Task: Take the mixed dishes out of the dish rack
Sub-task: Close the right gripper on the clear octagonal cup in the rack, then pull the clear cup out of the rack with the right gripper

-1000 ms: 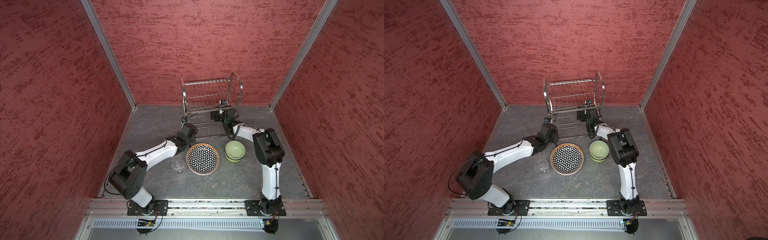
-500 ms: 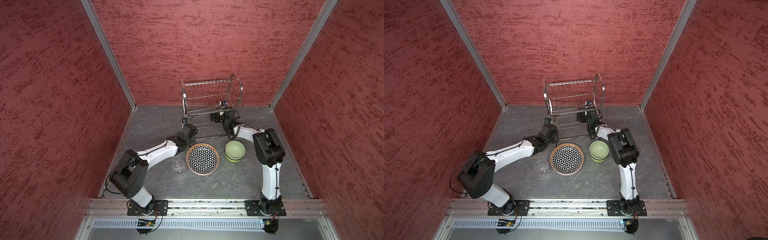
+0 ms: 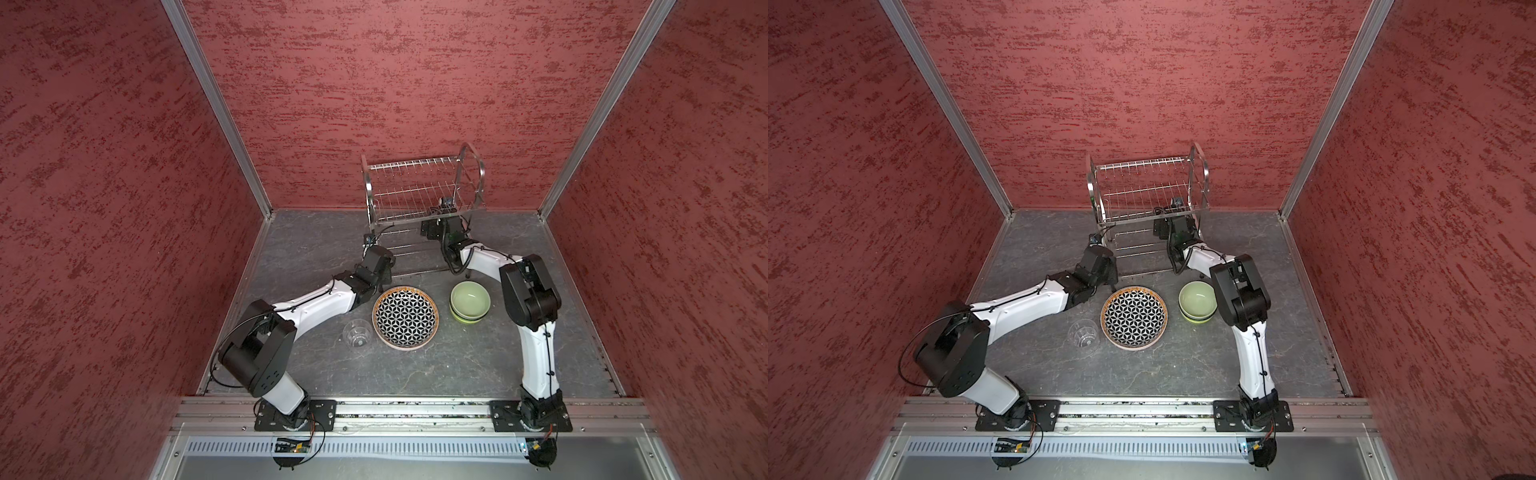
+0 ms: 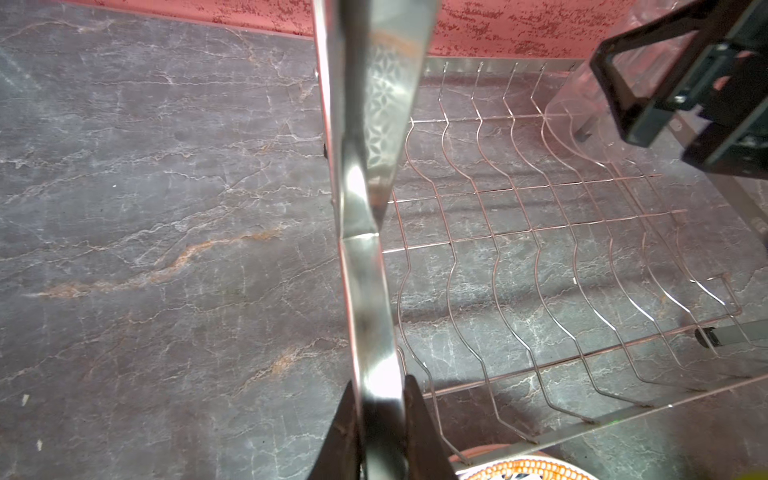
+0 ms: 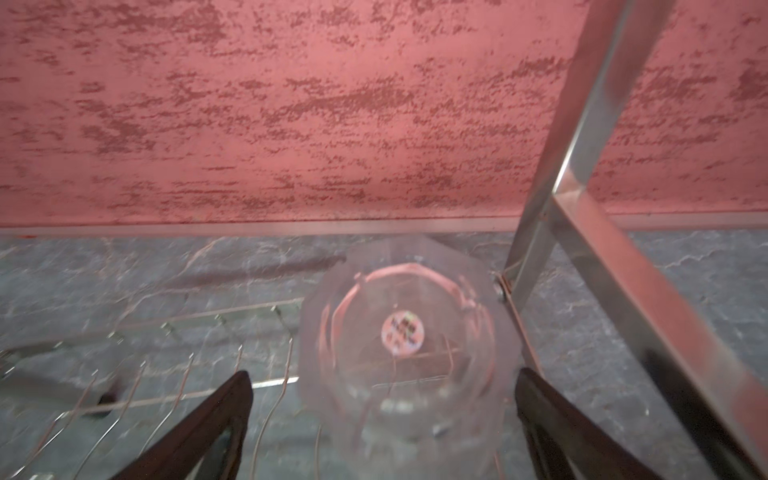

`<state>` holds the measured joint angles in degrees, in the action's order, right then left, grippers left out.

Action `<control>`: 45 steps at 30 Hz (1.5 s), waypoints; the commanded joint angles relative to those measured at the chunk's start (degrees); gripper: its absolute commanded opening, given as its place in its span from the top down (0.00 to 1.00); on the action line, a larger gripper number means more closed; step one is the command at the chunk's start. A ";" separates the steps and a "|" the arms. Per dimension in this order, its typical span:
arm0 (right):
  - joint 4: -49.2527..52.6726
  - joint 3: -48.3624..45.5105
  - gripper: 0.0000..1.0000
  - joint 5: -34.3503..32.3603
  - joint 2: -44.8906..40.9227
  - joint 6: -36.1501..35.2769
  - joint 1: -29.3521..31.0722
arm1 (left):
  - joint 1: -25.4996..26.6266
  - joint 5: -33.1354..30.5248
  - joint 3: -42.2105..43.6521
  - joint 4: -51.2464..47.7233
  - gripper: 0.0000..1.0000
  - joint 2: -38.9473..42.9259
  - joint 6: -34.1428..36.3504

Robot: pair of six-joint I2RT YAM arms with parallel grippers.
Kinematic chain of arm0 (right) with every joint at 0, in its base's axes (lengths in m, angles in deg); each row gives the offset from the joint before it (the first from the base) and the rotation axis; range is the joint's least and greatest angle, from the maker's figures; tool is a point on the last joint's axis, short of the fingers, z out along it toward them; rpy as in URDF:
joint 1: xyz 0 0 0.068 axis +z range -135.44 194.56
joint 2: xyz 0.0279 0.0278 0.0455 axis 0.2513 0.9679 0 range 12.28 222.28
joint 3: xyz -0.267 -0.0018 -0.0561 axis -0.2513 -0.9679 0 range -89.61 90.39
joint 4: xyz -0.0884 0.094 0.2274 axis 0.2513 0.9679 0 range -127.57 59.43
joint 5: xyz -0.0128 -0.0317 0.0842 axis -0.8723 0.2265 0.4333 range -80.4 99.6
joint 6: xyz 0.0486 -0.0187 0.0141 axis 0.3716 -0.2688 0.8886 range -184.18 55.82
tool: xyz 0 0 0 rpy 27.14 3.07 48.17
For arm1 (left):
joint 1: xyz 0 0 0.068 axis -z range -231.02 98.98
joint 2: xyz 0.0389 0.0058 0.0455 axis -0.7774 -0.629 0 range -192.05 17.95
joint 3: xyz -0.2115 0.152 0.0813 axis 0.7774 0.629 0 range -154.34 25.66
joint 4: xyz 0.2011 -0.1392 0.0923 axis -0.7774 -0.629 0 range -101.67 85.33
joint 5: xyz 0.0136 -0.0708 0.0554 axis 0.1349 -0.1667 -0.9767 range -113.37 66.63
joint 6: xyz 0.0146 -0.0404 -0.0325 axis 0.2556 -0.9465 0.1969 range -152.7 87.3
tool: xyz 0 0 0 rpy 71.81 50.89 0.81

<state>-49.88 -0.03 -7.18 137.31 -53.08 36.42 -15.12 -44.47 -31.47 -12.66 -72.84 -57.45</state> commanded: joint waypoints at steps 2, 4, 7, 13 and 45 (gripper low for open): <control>1.33 5.65 0.01 -6.42 2.16 -1.59 -1.57 | 0.93 1.83 0.83 -3.75 0.98 0.52 3.81; 0.90 5.87 0.03 -6.25 2.82 -1.77 -1.67 | 0.85 1.85 0.95 -3.57 0.98 0.35 3.83; 0.24 5.37 0.08 -5.60 3.18 -1.54 -1.65 | 0.84 2.10 1.14 -3.28 0.98 0.09 3.66; -0.42 4.41 0.26 -5.06 2.85 -1.40 -1.66 | 0.85 2.29 1.05 -3.26 0.98 -0.18 3.57; -12.00 -16.64 0.60 20.91 -16.21 10.08 -0.88 | 0.93 2.76 0.08 -3.61 0.98 -1.17 2.82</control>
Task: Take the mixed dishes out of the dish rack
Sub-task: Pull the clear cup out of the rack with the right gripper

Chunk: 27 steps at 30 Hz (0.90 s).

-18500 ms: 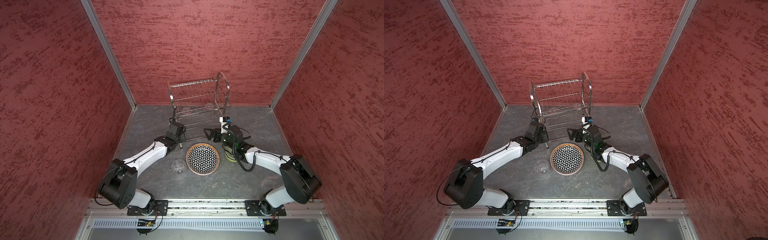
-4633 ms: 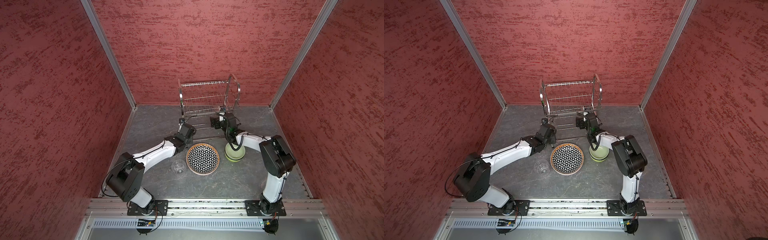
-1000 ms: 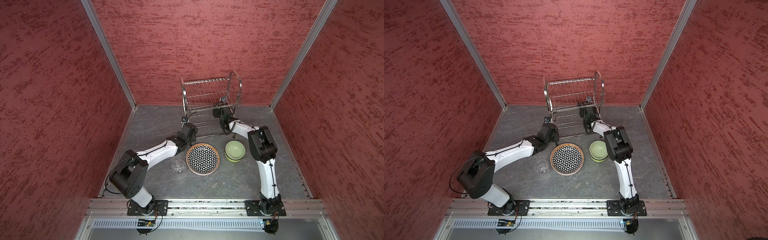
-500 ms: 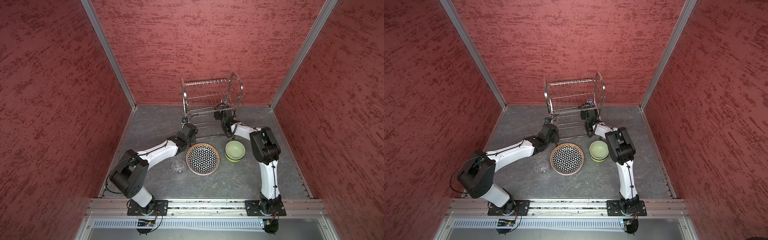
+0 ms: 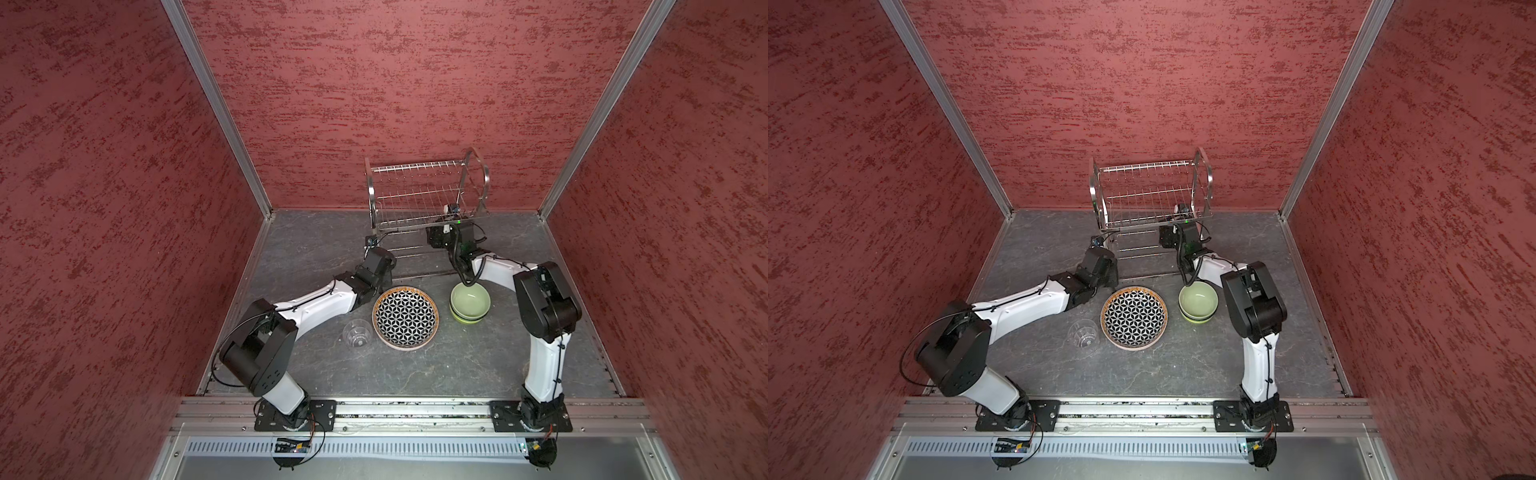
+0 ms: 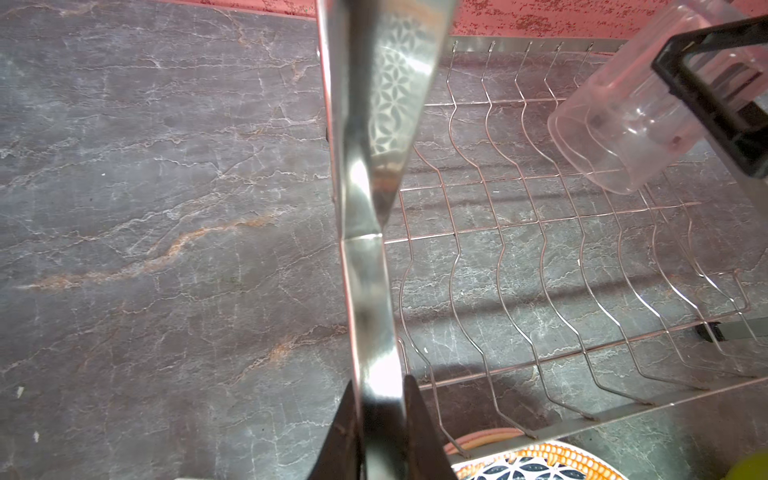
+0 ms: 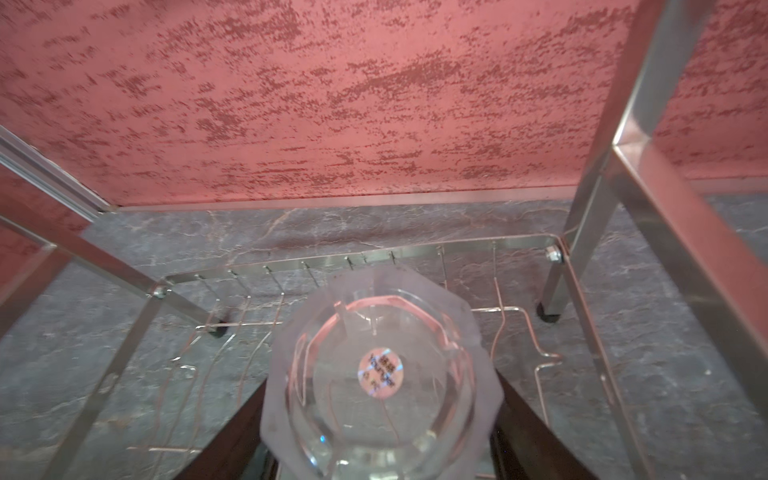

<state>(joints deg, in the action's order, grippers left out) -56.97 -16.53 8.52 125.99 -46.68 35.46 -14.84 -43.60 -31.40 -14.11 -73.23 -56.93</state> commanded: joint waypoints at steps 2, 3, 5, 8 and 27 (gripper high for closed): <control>-5.29 -1.02 0.61 6.40 -5.87 4.65 0.09 | 0.64 1.94 -0.07 -2.30 0.96 -0.76 2.21; -5.38 -1.41 0.61 6.79 -6.18 5.10 0.10 | 0.64 1.95 -0.09 -2.41 0.96 -0.74 2.21; -5.56 -2.37 0.62 7.77 -7.05 5.81 0.04 | 0.64 2.04 -0.12 -2.44 0.94 -0.67 2.11; -5.48 -3.69 0.62 8.72 -8.26 6.23 0.18 | 0.64 2.12 -0.07 -2.67 0.87 -0.56 1.84; -7.62 -9.80 0.67 11.44 -13.73 9.18 0.13 | 0.99 1.95 0.19 -2.69 0.71 1.11 0.19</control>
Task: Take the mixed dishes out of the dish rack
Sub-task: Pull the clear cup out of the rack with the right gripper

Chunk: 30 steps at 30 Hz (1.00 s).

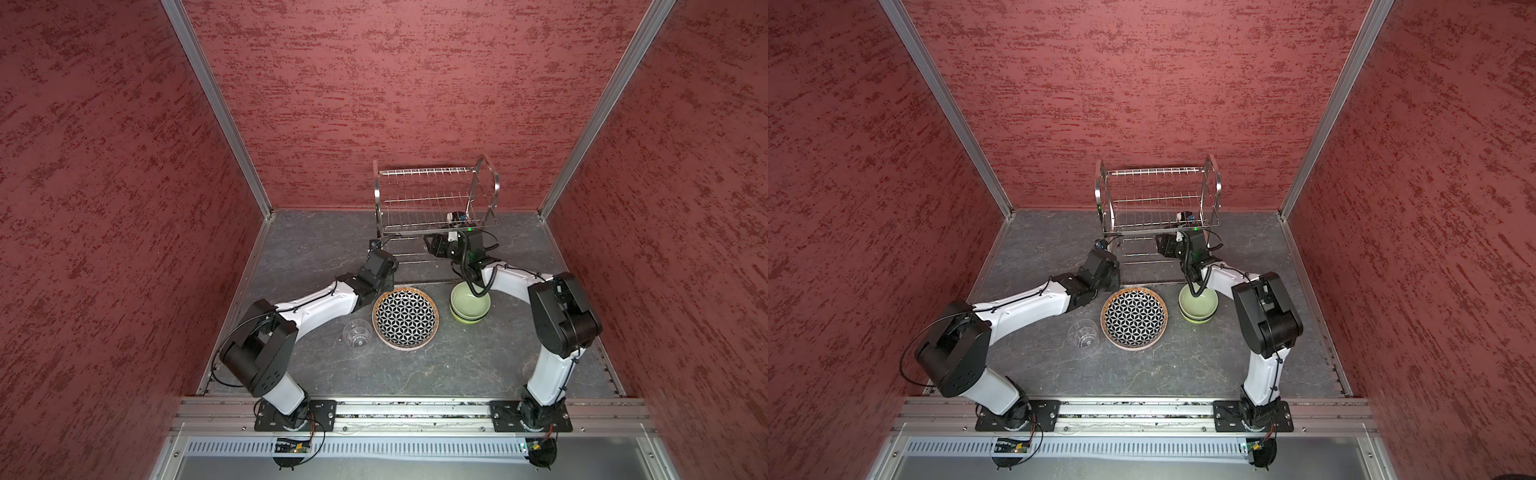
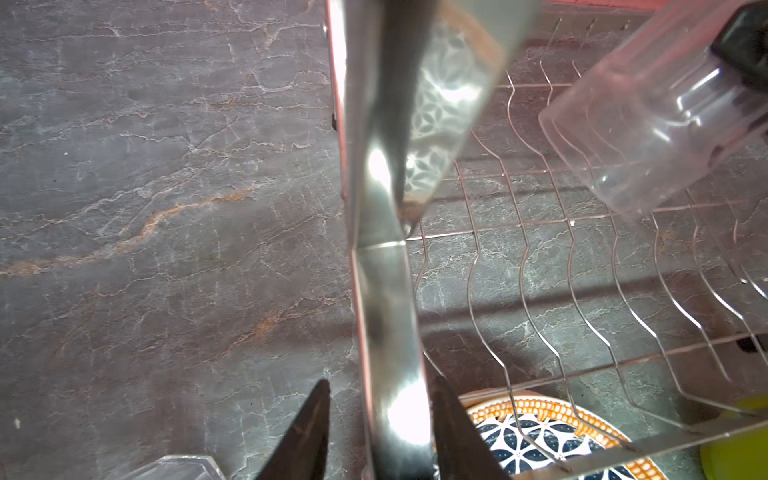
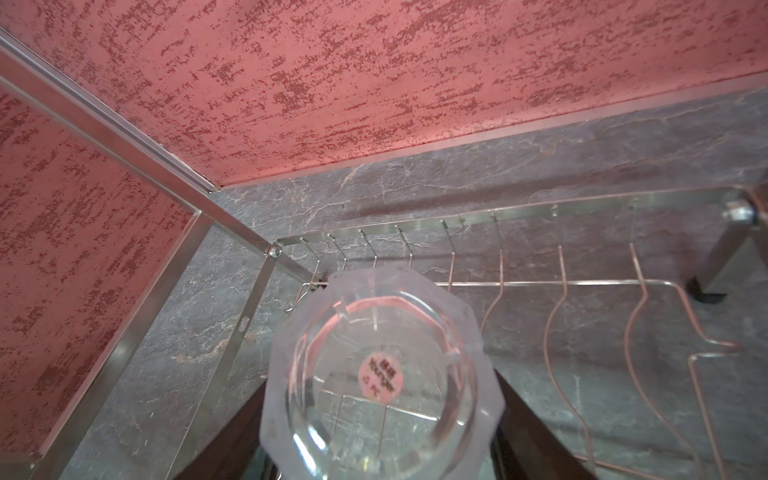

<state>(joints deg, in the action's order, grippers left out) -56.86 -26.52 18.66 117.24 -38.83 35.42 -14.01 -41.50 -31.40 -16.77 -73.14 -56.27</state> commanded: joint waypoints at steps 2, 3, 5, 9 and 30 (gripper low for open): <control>-8.82 -0.86 0.68 1.38 -5.04 1.89 0.23 | 0.16 -0.20 -0.07 -0.20 0.80 0.59 -0.71; -9.44 -1.39 0.68 1.48 -4.98 2.18 0.21 | 0.16 -0.20 -0.24 -0.21 0.80 0.35 -0.73; -10.24 -2.16 0.68 1.56 -4.75 2.33 0.24 | 0.16 -0.33 -0.51 -0.32 0.80 -0.16 -0.81; -10.68 -2.53 0.69 1.57 -4.29 2.34 0.21 | 0.16 -0.55 -0.86 0.05 0.89 -0.81 -0.60; -5.65 13.57 0.73 6.96 7.60 1.62 0.12 | -4.76 -3.41 -6.06 3.31 1.00 -6.25 -2.92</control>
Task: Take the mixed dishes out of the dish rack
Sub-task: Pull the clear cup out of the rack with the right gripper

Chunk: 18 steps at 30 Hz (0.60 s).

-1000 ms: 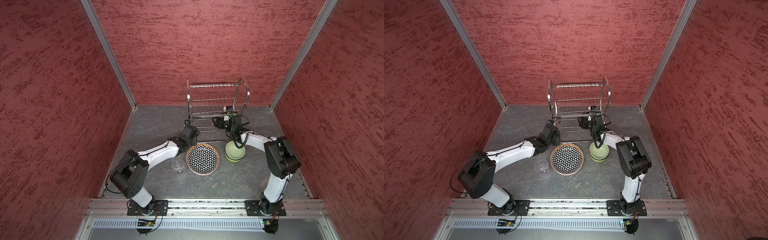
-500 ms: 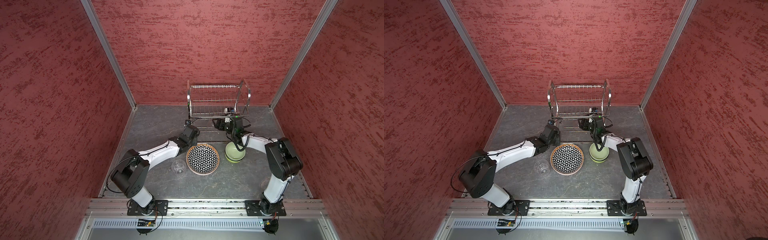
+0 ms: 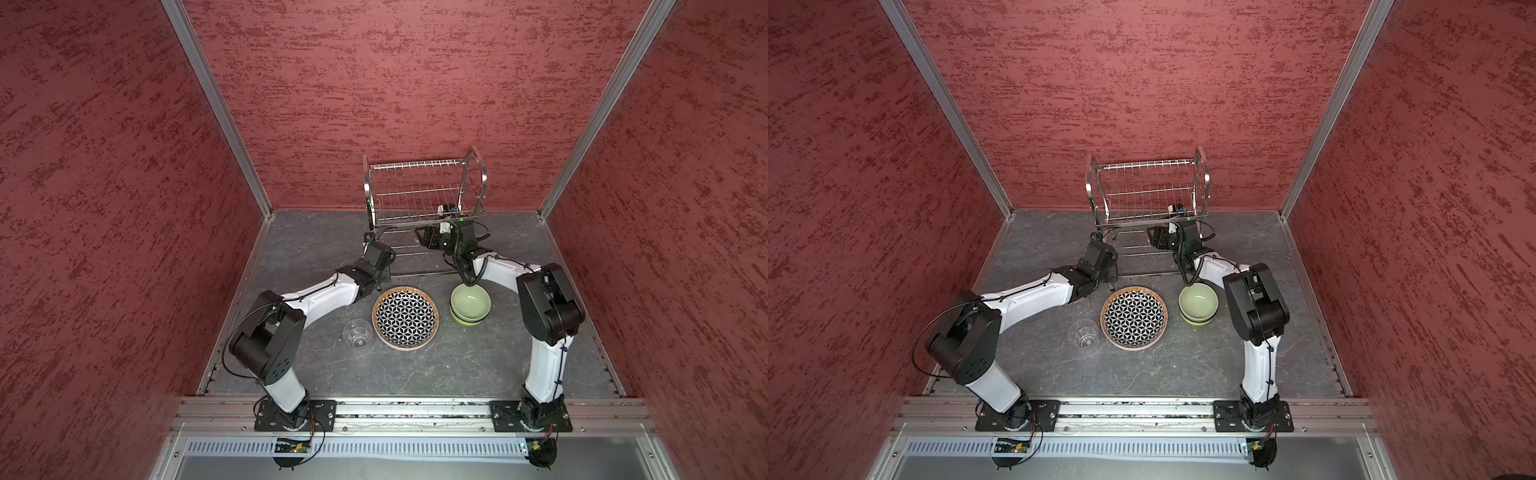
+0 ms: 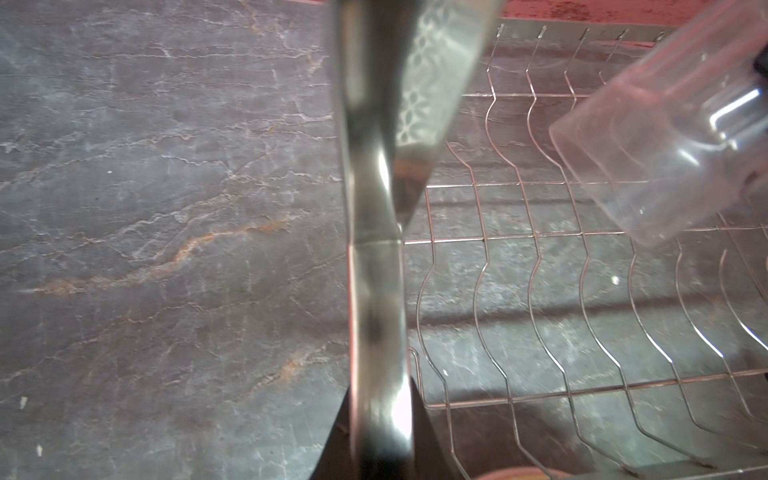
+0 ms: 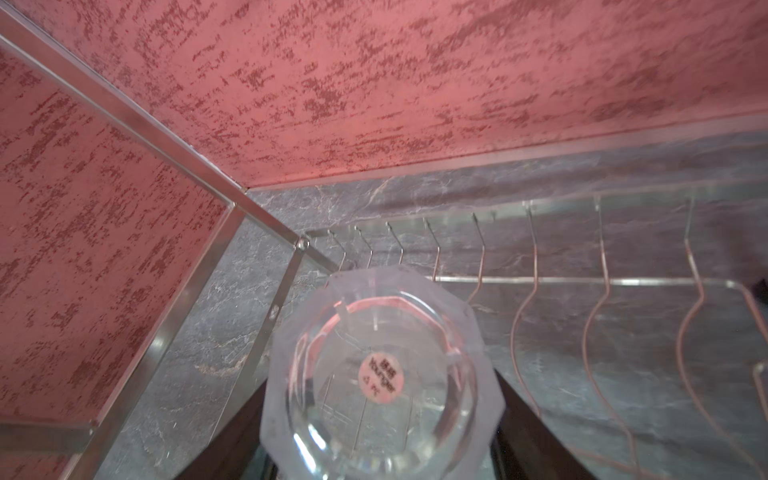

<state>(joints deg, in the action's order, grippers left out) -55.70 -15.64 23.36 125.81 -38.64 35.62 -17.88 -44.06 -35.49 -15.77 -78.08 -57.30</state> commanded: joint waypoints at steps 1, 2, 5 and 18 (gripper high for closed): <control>-7.59 2.15 0.74 2.48 -1.11 1.89 -0.07 | -0.89 -0.76 -2.41 2.30 1.00 -1.73 -1.86; -8.60 1.21 0.74 2.59 -1.41 2.31 -0.06 | -0.89 -0.67 -2.65 2.47 1.00 -2.14 -1.90; -11.91 -2.11 0.74 2.50 -3.15 4.14 -0.05 | -0.91 -0.49 -2.73 3.04 1.00 -3.23 -2.53; -20.26 -12.77 0.74 3.38 -9.62 10.39 -0.05 | -1.07 -2.16 -1.83 2.44 1.00 -3.03 -5.15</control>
<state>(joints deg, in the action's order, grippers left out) -69.84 -27.37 26.13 119.43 -30.37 35.46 -17.97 -45.96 -37.35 -14.26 -80.44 -57.93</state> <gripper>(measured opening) 0.699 0.155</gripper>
